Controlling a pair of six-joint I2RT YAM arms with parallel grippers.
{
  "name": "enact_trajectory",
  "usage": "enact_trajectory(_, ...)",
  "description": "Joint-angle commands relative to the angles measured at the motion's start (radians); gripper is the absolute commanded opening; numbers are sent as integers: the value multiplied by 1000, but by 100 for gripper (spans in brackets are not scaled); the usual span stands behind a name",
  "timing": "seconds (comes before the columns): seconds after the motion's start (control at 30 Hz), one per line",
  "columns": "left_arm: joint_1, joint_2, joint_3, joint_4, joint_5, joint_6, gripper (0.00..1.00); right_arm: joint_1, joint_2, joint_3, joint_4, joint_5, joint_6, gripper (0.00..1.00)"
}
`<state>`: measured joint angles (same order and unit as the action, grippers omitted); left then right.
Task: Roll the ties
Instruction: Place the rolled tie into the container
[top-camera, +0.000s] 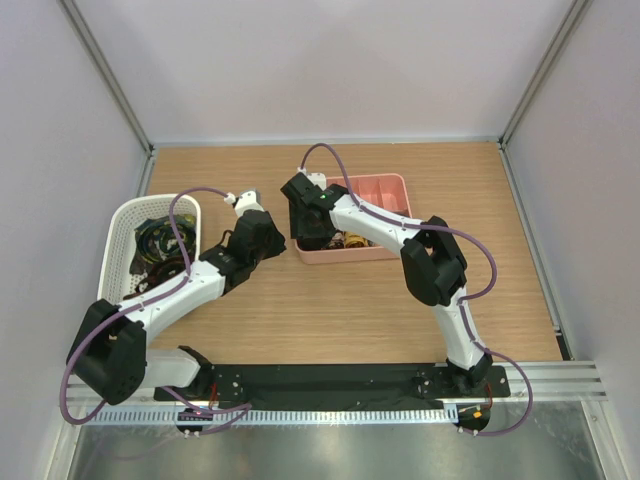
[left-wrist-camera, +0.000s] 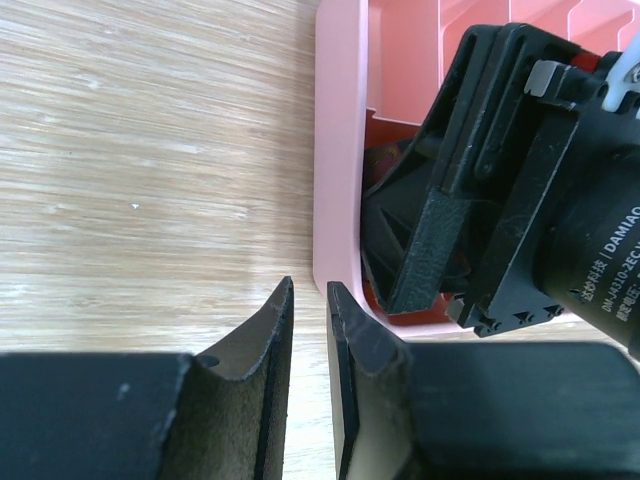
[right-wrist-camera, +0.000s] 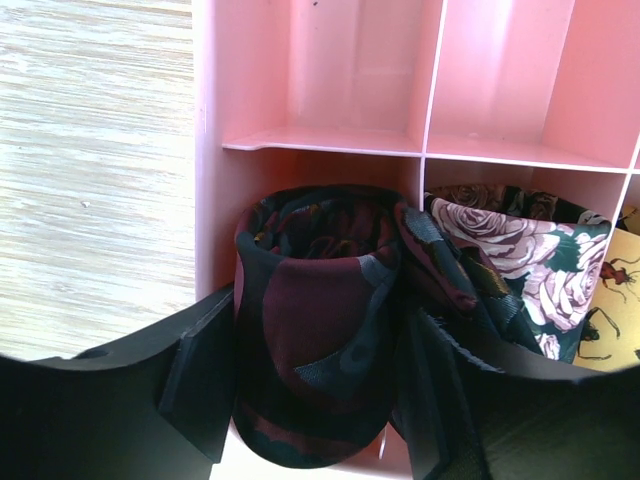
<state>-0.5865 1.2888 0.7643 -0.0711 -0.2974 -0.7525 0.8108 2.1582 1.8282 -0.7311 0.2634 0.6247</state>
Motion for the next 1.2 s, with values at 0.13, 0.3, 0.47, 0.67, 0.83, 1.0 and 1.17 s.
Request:
enact_trajectory(0.13, 5, -25, 3, 2, -17, 15, 20, 7, 9, 17, -37, 22, 9, 53)
enact_trajectory(0.3, 5, -36, -3, -3, -22, 21, 20, 8, 34, 8, -36, 17, 13, 48)
enact_trajectory(0.47, 5, -43, -6, -7, -16, 22, 20, 8, 63, -20, -27, 11, 24, 42)
enact_trajectory(0.67, 5, -31, -13, -4, -5, 24, 20, 8, 80, -56, -8, 11, 29, 42)
enact_trajectory(0.83, 5, -31, -26, 7, 18, 24, 19, 7, 68, -8, -40, 22, 20, 51)
enact_trajectory(1.0, 4, -65, -140, 147, 66, 21, 17, 7, 71, 39, -65, 4, 20, 53)
enact_trajectory(1.17, 5, -103, -267, 400, 92, 47, 24, 8, 91, 75, -96, -41, 29, 54)
